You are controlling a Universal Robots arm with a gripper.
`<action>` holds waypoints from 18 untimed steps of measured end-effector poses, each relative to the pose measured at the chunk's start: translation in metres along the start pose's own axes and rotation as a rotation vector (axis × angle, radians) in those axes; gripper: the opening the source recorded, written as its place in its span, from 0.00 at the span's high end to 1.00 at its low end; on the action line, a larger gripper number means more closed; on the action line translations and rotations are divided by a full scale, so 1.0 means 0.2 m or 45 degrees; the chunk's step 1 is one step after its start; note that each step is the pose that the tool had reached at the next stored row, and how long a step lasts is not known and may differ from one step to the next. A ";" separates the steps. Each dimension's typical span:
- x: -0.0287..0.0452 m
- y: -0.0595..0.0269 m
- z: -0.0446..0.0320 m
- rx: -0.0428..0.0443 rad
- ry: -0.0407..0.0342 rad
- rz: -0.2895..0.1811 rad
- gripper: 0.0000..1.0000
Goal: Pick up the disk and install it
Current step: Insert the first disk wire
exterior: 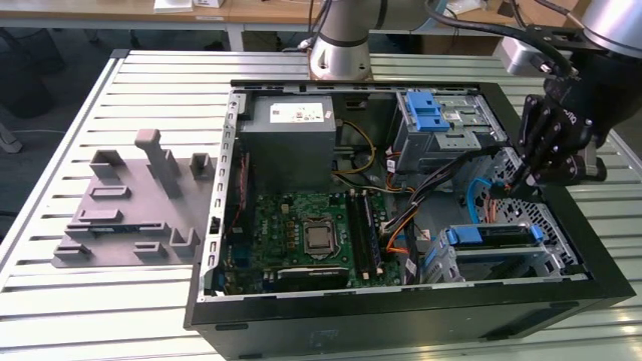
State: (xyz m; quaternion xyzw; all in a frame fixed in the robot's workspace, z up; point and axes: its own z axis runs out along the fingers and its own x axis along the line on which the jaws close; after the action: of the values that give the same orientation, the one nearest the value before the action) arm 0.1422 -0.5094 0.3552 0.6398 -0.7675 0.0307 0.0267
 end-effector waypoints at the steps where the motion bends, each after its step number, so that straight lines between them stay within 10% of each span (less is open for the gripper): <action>1: 0.002 0.002 0.000 0.001 -0.0001 -0.009 0.84; 18: 0.077 0.027 0.024 0.031 -0.0081 -0.116 0.84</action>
State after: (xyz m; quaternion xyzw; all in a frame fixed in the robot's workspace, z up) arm 0.1341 -0.5240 0.3515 0.6745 -0.7371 0.0368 0.0178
